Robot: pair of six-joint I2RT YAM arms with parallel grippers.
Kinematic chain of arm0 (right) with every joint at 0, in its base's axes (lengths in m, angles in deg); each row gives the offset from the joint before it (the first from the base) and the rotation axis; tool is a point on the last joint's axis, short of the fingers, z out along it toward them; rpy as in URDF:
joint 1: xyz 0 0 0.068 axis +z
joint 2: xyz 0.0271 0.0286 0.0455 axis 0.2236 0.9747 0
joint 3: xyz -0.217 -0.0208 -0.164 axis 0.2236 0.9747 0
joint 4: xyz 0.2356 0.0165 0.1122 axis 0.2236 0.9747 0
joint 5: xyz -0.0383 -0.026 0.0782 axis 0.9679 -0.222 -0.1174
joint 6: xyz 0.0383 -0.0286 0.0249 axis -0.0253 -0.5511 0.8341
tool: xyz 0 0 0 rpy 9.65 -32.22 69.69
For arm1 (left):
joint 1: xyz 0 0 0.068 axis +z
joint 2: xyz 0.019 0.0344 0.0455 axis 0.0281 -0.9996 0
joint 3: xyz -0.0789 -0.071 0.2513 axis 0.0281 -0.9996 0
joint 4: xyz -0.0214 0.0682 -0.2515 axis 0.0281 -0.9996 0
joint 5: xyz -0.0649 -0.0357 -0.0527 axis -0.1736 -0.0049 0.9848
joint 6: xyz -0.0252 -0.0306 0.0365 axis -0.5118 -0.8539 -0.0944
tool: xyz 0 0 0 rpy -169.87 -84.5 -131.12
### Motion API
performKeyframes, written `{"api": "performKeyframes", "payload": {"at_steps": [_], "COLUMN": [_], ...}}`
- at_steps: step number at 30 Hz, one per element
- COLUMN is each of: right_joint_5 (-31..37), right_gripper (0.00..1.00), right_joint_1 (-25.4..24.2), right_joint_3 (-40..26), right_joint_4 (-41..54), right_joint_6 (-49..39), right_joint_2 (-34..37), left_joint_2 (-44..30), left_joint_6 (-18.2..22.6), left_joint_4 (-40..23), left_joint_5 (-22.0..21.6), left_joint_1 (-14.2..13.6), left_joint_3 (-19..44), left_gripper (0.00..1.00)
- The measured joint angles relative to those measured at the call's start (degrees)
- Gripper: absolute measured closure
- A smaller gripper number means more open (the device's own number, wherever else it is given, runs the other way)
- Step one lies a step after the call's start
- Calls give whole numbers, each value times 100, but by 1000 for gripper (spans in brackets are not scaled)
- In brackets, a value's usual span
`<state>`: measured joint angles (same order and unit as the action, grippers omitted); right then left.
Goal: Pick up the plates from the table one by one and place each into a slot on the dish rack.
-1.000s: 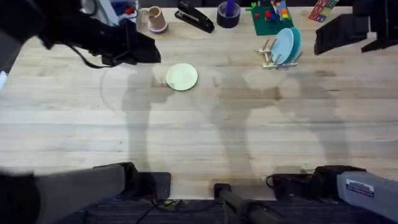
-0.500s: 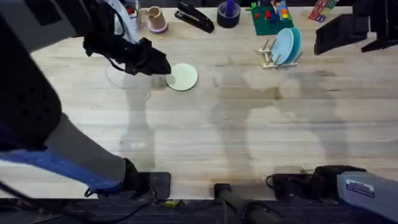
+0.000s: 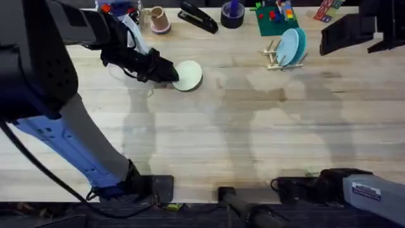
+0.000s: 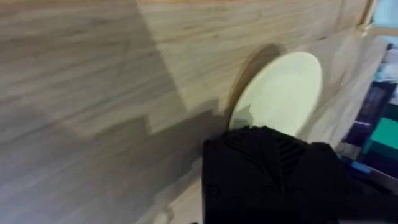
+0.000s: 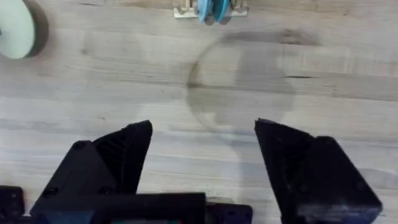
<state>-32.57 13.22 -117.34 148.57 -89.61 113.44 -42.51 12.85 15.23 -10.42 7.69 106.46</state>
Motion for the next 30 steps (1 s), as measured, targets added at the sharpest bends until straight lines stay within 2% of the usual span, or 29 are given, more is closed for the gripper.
{"api": "performKeyframes", "payload": {"at_steps": [7,15,23,30], "right_joint_5": [-285,-1177,-1628,-1719], "right_gripper": [7,7,7,7], "right_joint_1": [0,173,982,1693], "right_joint_3": [0,-17,-20,-20], "right_joint_4": [-83,-891,-1709,-2708], "right_joint_6": [2,115,466,871], "right_joint_2": [0,224,1071,2187], "left_joint_2": [-350,-388,-388,-388], "left_joint_6": [0,0,0,0], "left_joint_4": [102,130,136,136], "left_joint_5": [609,700,700,700], "left_joint_1": [11,21,21,21], "left_joint_3": [85,85,85,85], "left_gripper": [959,959,959,959]}}
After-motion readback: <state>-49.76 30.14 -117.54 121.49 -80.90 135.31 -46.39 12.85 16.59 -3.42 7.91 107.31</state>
